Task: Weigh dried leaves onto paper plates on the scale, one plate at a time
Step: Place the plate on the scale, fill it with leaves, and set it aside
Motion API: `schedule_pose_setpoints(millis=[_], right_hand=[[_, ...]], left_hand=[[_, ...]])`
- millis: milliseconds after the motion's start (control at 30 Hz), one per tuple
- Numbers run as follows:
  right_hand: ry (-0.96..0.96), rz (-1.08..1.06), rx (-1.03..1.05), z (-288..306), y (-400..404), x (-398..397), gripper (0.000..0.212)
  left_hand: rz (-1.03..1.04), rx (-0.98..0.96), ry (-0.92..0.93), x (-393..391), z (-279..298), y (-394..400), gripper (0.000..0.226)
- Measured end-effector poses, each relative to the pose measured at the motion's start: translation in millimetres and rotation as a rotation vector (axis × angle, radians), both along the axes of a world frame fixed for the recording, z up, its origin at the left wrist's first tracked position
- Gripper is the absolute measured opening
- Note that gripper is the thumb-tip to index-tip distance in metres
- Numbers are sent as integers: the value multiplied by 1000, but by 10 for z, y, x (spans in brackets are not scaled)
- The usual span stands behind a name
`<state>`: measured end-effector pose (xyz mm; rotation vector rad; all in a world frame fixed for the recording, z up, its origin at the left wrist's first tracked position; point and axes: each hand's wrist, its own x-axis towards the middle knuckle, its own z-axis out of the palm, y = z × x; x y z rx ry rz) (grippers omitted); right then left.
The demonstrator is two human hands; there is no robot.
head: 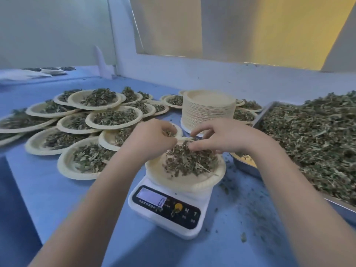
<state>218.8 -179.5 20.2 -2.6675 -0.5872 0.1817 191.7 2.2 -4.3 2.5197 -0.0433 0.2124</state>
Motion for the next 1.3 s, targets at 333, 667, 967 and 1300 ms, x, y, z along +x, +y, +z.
schedule_pose_setpoints(millis=[333, 667, 967, 1300], right_hand=[[-157, -61, 120, -112, 23, 44, 30], [-167, -19, 86, -173, 75, 50, 25], [-170, -23, 30, -151, 84, 16, 45], [-266, -123, 15, -30, -586, -201, 13]], left_hand=[[182, -456, -434, -167, -482, 28, 19], [218, -494, -462, -215, -618, 87, 22], [201, -392, -541, -230, -599, 28, 20], [-211, -64, -404, -130, -146, -1208, 42]])
